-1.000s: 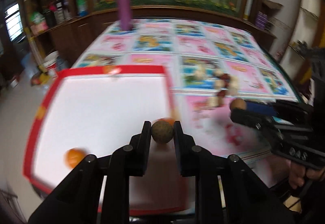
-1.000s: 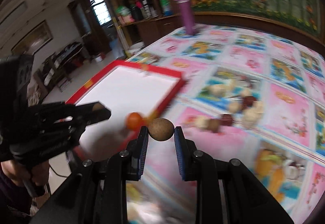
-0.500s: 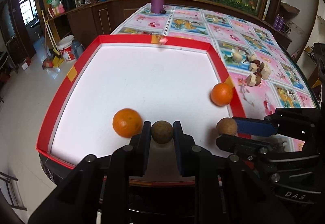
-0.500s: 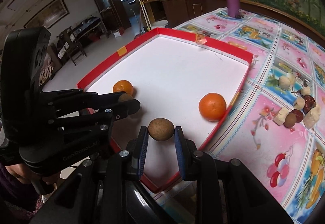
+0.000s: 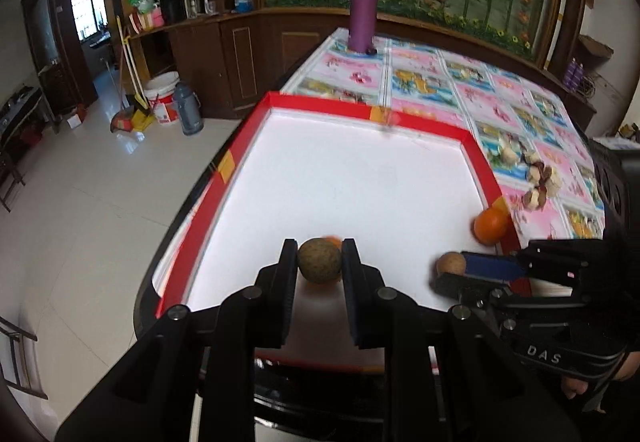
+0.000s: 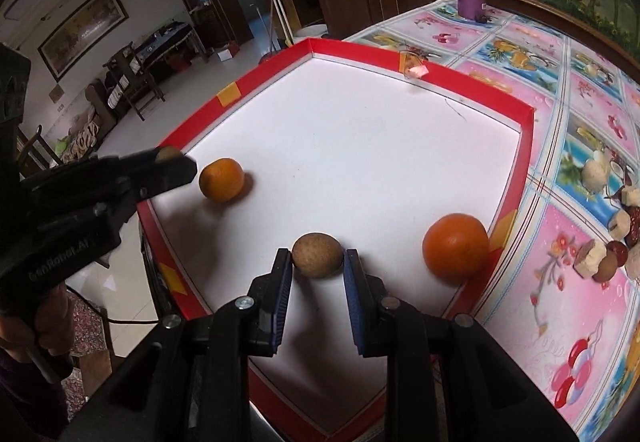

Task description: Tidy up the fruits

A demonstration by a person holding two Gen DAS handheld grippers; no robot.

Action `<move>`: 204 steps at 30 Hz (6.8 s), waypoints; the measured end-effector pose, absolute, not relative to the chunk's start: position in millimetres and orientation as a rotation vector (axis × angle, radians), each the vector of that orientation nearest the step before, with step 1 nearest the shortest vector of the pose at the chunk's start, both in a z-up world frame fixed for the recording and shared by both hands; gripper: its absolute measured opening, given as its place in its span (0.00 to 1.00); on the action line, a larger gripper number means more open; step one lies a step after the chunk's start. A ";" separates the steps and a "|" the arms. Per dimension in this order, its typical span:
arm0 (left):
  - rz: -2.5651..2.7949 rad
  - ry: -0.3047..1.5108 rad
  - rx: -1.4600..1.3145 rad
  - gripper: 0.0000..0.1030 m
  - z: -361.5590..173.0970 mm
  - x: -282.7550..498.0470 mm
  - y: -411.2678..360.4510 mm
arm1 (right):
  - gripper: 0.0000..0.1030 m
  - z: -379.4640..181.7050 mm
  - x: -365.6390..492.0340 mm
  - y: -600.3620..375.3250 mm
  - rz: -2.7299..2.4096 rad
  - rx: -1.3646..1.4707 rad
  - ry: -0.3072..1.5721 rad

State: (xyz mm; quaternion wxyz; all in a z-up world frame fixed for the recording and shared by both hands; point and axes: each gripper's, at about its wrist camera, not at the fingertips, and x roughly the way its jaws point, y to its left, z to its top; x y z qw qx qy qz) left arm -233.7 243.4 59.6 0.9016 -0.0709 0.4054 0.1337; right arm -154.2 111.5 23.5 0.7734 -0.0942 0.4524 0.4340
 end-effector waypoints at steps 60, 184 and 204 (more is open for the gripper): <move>0.192 0.837 -0.065 0.56 76.4 -184.8 156.9 | 0.48 72.3 -108.1 -26.6 0.721 0.020 0.850; 0.330 0.942 -0.277 0.19 28.6 -169.7 278.3 | 0.26 30.1 -84.5 141.6 0.890 -0.205 0.968; 0.160 0.846 -0.094 0.57 79.6 -168.1 165.4 | 0.48 60.6 -69.5 -38.7 0.731 0.016 0.853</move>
